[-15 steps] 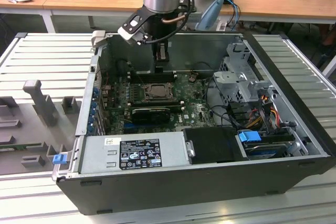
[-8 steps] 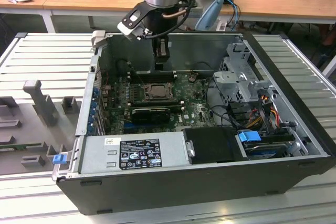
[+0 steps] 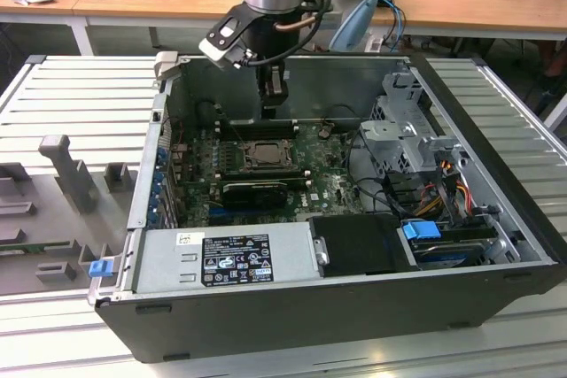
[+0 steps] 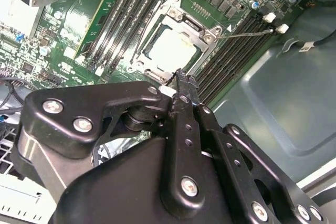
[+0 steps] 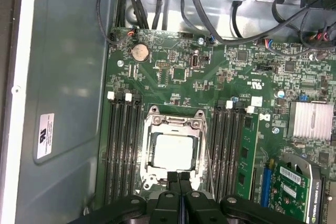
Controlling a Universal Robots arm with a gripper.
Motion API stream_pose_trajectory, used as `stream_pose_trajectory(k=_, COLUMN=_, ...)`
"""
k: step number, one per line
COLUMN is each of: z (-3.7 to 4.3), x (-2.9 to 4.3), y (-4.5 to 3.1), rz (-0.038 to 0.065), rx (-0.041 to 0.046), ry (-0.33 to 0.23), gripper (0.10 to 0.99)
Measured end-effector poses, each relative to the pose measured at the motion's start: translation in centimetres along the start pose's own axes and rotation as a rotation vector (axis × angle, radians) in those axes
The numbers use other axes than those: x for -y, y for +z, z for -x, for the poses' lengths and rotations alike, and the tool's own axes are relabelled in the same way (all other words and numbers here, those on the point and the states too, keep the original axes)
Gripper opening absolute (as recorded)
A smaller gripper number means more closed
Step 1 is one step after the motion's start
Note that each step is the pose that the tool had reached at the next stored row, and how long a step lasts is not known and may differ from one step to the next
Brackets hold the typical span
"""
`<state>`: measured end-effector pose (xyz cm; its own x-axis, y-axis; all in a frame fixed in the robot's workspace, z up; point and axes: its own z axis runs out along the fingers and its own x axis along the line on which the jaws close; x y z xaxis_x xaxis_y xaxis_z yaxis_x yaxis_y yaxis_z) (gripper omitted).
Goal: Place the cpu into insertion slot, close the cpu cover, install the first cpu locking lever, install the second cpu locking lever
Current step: 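Install the first cpu locking lever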
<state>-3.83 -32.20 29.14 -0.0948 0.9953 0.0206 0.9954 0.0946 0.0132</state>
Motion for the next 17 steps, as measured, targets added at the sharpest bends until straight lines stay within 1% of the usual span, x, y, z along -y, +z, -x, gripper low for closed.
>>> stream_pose_trajectory(k=6, z=0.00, x=0.00, y=0.00, rz=-0.001, rx=-0.0007, ry=-0.065, gripper=0.106)
stream_pose_trajectory(k=8, z=0.00, x=0.00, y=0.00, rz=-0.002, rx=-0.0012, ry=-0.095, gripper=0.106)
stream_pose_trajectory(k=13, z=0.00, x=-0.01, y=0.00, rz=-0.003, rx=-0.0017, ry=-0.134, gripper=0.106)
stream_pose_trajectory(k=17, z=0.00, x=0.00, y=0.00, rz=-0.003, rx=-0.0019, ry=-0.151, gripper=0.106)
